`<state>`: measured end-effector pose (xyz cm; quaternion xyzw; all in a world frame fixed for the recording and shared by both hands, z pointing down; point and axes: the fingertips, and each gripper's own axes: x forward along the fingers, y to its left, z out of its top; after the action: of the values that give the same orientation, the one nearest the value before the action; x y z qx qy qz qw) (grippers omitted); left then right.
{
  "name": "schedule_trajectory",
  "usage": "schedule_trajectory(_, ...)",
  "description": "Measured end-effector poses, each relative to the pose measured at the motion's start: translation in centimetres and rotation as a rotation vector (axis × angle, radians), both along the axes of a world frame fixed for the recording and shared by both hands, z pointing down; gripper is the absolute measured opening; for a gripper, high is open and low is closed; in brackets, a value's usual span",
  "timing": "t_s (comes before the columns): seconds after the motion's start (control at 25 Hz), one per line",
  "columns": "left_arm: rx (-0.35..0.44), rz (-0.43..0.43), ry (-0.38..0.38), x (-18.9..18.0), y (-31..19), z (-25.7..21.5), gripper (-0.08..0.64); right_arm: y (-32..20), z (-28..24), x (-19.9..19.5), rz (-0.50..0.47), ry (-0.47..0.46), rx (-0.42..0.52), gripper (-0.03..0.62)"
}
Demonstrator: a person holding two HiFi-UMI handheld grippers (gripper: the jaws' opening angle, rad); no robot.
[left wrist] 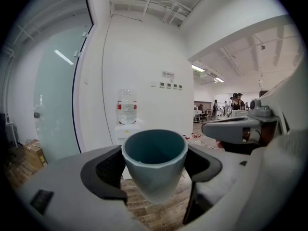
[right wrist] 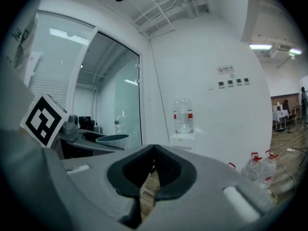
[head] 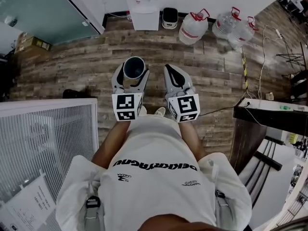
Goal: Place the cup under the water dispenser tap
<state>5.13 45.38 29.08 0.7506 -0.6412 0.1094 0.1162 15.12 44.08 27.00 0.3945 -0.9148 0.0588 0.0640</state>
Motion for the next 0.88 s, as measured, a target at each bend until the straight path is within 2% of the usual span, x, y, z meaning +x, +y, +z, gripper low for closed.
schedule_trajectory(0.2,0.003,0.0,-0.01,0.0,-1.3,-0.3,0.365,-1.3,-0.1,0.2,0.012,-0.02,-0.014,-0.002)
schedule_trajectory(0.48,-0.001,0.011,-0.001,-1.1,-4.7,0.8,0.365,-4.8,1.1,-1.3,0.017,0.001,-0.026,-0.002)
schedule_trajectory(0.68,-0.016,0.033,0.022,-2.5,-10.1,2.3,0.365,-9.9,2.2,-2.7,0.038,0.032,-0.043,-0.002)
schedule_trajectory(0.88,-0.02,0.053,0.054,-4.9,-18.3,3.4,0.365,-17.4,3.2,-5.1,0.055,0.065,-0.05,-0.002)
